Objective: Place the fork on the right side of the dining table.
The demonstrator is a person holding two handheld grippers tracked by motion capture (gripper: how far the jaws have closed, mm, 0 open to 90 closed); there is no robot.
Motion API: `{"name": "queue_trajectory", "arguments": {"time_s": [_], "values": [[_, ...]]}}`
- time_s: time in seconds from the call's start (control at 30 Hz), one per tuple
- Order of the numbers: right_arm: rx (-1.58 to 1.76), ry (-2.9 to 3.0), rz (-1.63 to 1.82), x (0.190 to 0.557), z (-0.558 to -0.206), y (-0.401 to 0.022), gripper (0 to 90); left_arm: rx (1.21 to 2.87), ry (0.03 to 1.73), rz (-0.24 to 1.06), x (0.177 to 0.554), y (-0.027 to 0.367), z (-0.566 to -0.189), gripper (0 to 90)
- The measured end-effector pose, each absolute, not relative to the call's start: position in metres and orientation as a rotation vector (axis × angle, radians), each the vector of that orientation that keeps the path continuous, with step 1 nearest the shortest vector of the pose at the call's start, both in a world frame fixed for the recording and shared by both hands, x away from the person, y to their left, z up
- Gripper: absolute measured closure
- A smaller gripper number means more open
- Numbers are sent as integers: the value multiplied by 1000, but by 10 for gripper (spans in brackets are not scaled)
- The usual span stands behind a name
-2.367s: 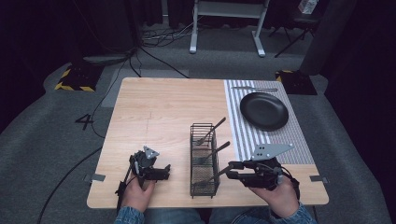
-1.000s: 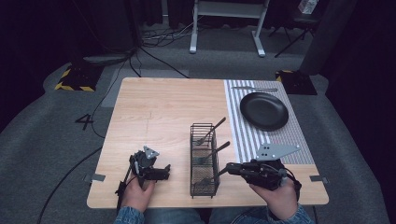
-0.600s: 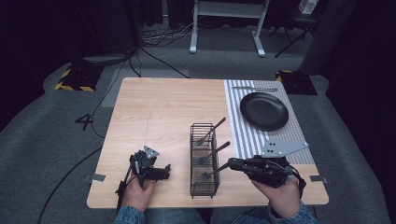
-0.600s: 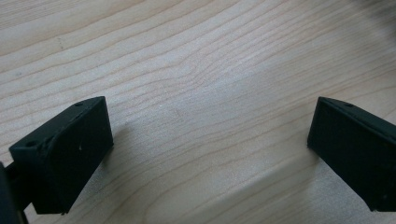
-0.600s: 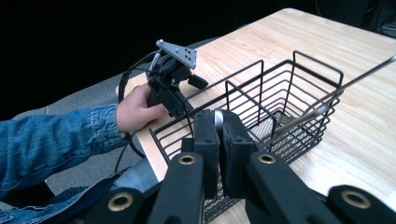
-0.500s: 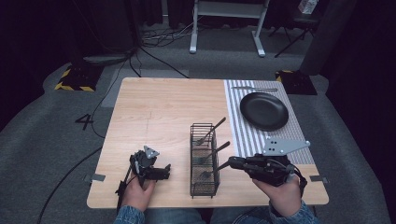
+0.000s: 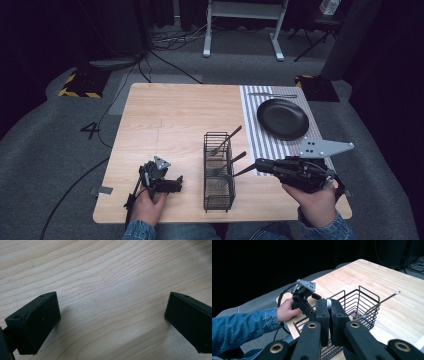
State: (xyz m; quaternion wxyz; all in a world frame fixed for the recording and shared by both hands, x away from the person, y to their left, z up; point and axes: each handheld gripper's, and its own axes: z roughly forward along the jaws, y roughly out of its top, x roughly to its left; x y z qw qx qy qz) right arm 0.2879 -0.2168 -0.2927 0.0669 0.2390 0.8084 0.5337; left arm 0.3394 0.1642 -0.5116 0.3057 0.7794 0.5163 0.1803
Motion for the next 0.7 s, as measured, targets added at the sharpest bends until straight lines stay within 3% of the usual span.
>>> {"name": "queue_trajectory", "arguments": {"time_s": [0.7], "values": [[748,2359,1661,287,-268,-245,868,2068,1366,479,340,164,-511,1]]}}
